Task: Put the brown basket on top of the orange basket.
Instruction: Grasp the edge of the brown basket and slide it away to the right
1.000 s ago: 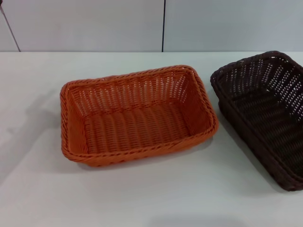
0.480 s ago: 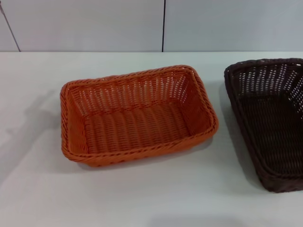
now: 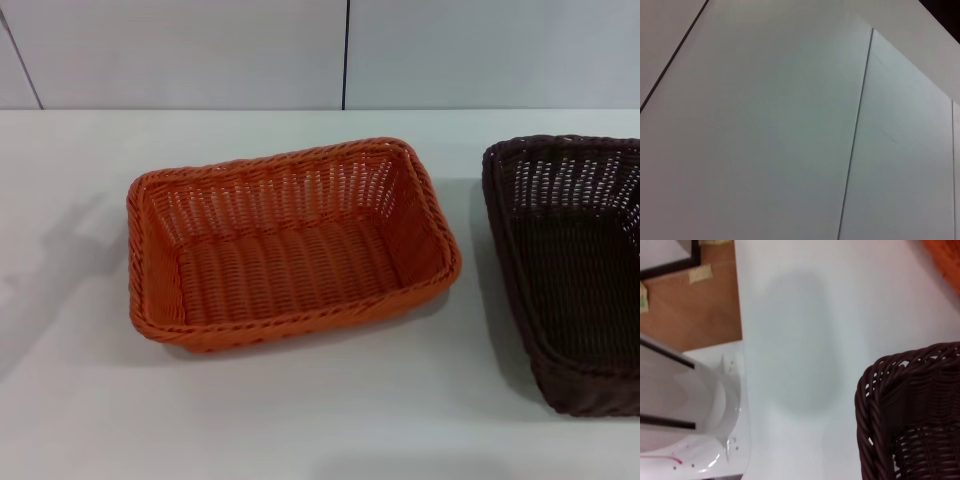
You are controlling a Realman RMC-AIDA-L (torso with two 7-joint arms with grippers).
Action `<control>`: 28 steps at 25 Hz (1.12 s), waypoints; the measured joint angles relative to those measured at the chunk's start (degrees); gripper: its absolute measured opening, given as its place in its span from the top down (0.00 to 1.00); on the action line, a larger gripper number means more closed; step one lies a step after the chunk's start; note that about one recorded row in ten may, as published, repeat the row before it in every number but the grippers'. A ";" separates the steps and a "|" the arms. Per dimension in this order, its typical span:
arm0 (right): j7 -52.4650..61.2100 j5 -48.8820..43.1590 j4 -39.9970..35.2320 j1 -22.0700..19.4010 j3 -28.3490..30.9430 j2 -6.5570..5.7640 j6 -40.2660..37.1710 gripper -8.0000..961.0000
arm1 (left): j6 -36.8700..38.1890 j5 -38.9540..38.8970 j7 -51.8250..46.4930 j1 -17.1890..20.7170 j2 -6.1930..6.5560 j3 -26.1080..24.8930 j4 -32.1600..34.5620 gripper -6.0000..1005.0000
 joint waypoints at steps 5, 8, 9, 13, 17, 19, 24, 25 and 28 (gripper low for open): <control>-0.31 -4.01 0.11 -0.11 -2.58 1.45 1.82 0.82 | 0.08 -0.03 0.05 0.25 0.03 -0.05 -0.27 0.28; -0.37 -4.45 0.56 -0.10 -4.21 1.95 2.61 0.82 | 0.11 -0.03 0.21 0.42 0.03 -0.04 -0.37 0.28; -0.36 -4.52 0.65 -0.14 -5.37 2.16 3.08 0.82 | 0.12 -0.04 0.35 0.55 0.00 -0.03 -0.52 0.28; -0.23 -4.60 1.43 -0.12 -6.63 2.30 3.69 0.82 | 0.12 -0.04 0.43 0.65 -0.06 -0.01 -0.59 0.28; 1.86 -6.21 3.54 1.00 -6.80 2.80 4.72 0.83 | 0.12 -0.05 0.49 0.69 -0.10 -0.01 -0.66 0.28; 2.57 -7.91 4.70 1.72 -6.67 3.37 5.60 0.83 | 0.12 -0.05 0.50 0.69 -0.11 -0.02 -0.67 0.28; 2.51 -8.03 3.12 1.48 -6.55 3.98 6.43 0.85 | 0.12 -0.05 0.58 0.69 -0.14 -0.02 -0.67 0.28; 2.51 -8.03 3.12 1.48 -6.55 3.98 6.43 0.80 | 0.12 -0.05 0.59 0.69 -0.14 -0.02 -0.80 0.28; 2.50 -7.98 2.63 1.38 -6.41 4.07 6.46 0.68 | 0.12 -0.05 0.60 0.73 -0.15 -0.02 -1.18 0.28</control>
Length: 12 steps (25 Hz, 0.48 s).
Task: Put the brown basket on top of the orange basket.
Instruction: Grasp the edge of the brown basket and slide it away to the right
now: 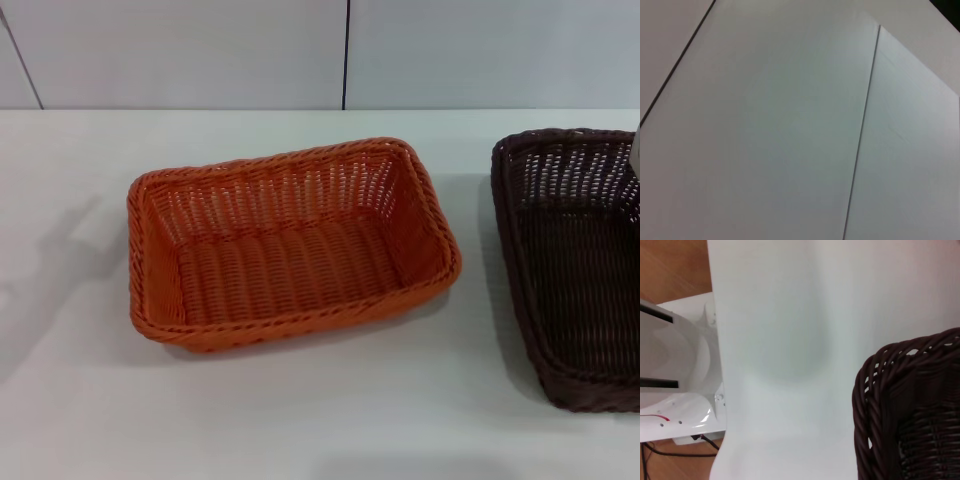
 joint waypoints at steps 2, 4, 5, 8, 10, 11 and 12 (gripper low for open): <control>0.00 0.01 -0.33 -0.10 0.05 0.07 0.20 0.63 | 0.01 0.00 0.05 0.02 0.02 0.00 -0.17 0.28; 0.00 0.01 -0.64 -0.15 0.06 0.15 0.35 0.62 | 0.01 0.00 0.08 0.02 0.02 0.00 -0.18 0.28; 0.00 0.01 -0.82 -0.18 0.06 0.17 0.34 0.61 | 0.03 0.00 0.10 0.03 0.00 0.00 -0.18 0.28; 0.04 0.18 -3.38 -0.44 0.16 0.44 -0.67 0.61 | 0.06 0.00 0.10 0.05 0.01 0.00 -0.19 0.28; 0.08 0.35 -4.35 -0.56 0.33 0.52 -1.04 0.61 | 0.07 0.01 0.10 0.05 0.03 0.00 -0.19 0.28; 0.30 0.79 -6.22 -0.77 0.97 0.73 -1.73 0.61 | 0.09 0.01 0.10 0.02 0.05 -0.03 -0.19 0.28; 0.30 0.79 -6.22 -0.77 0.97 0.73 -1.73 0.60 | 0.09 0.01 0.10 0.01 0.05 -0.04 -0.19 0.28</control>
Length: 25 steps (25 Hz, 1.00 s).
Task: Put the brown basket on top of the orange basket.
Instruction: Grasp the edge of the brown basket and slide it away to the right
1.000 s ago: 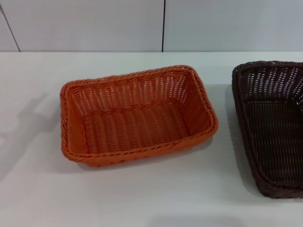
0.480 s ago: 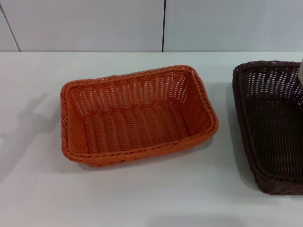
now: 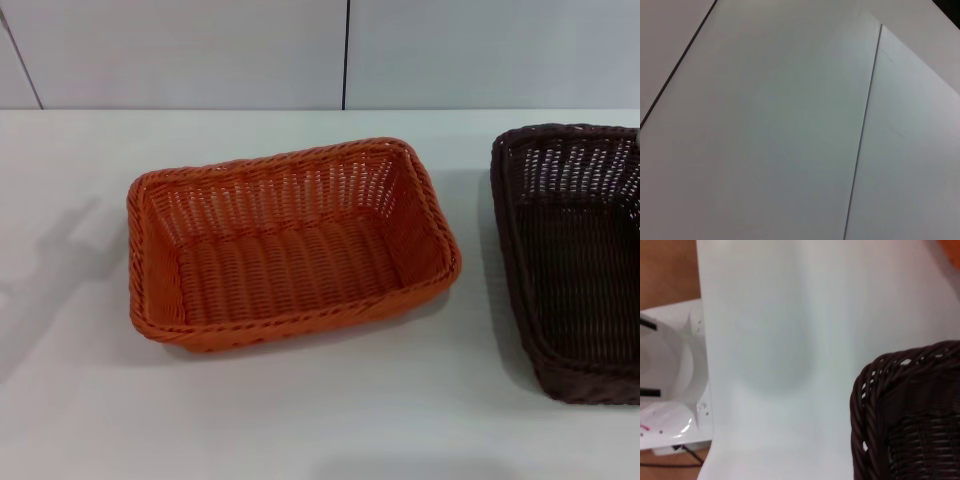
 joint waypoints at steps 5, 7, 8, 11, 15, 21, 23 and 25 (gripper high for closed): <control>0.48 -0.16 -1.32 -0.10 0.02 0.40 -1.17 0.52 | 0.00 0.00 0.00 -0.04 0.03 -0.04 0.00 0.28; 0.56 -0.27 -1.47 -0.12 -0.11 0.44 -1.36 0.49 | 0.01 0.00 -0.01 -0.06 0.04 -0.04 0.00 0.28; 0.64 -0.46 -1.64 -0.15 -0.32 0.52 -1.55 0.48 | 0.01 0.00 -0.01 -0.06 0.04 -0.04 0.00 0.28; 0.75 -1.41 -1.85 -0.31 -1.03 0.84 -1.68 0.43 | 0.02 -0.01 -0.01 -0.14 0.04 -0.08 0.00 0.28; 0.89 -1.71 -2.11 -1.42 -2.52 0.99 -0.38 0.39 | 0.08 -0.02 -0.01 -0.14 0.04 -0.13 0.01 0.28; 0.90 -1.72 -1.71 -1.84 -3.07 1.08 1.57 0.39 | 0.19 -0.07 -0.01 -0.12 -0.01 -0.14 0.01 0.28; 0.92 -1.72 -1.54 -2.07 -3.32 1.12 2.31 0.39 | 0.45 -0.10 -0.01 0.00 -0.03 -0.14 0.01 0.28; 0.93 -1.72 -1.18 -2.17 -3.52 1.19 2.68 0.39 | 0.65 -0.10 -0.01 0.06 -0.04 -0.20 0.01 0.28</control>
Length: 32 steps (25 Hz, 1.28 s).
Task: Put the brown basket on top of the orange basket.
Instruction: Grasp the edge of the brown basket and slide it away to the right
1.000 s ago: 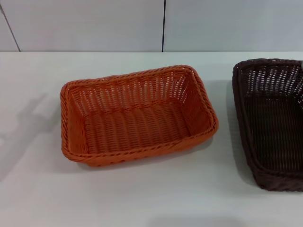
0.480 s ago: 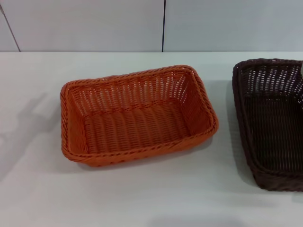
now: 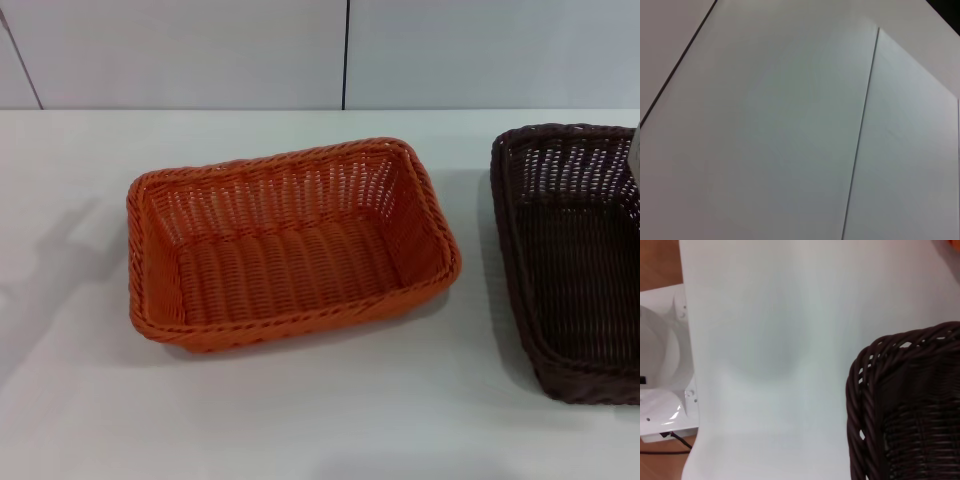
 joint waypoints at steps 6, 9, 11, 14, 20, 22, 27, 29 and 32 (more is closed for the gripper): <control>0.00 0.00 0.27 -0.16 -0.97 0.20 0.23 0.50 | 0.42 0.00 0.00 0.32 -0.01 -0.38 0.00 0.28; -0.19 0.00 0.29 -0.21 -0.99 0.22 0.40 0.60 | 0.42 0.00 0.00 0.40 -0.01 -0.38 -0.01 0.28; -0.22 0.00 0.28 -0.22 -1.02 0.22 0.47 0.63 | 0.42 0.00 0.00 0.44 -0.01 -0.37 -0.03 0.28; -0.34 0.03 0.28 -0.24 -1.10 0.23 0.62 0.68 | 0.42 0.00 0.00 0.49 -0.01 -0.38 -0.05 0.28; -0.42 0.24 0.21 -0.31 -0.97 0.22 0.66 0.76 | 0.55 -0.03 0.00 0.71 -0.01 -0.40 -0.08 0.28; -0.43 0.69 -0.12 -0.32 -0.56 0.22 0.50 0.76 | 0.67 -0.39 0.00 0.90 -0.01 -0.43 -0.09 0.28; -0.46 5.20 -2.33 -0.17 3.12 -0.81 -2.32 0.76 | 0.85 -0.81 -0.15 1.10 0.10 -0.46 -0.09 0.28; -0.47 6.89 -3.71 -0.09 4.75 -1.39 -3.56 0.76 | 0.87 -0.91 -0.24 1.14 0.12 -0.46 -0.09 0.28; -0.49 8.76 -6.25 -0.16 6.97 -2.00 -5.29 0.77 | 1.40 -1.22 -0.62 1.20 0.16 -1.13 0.11 0.28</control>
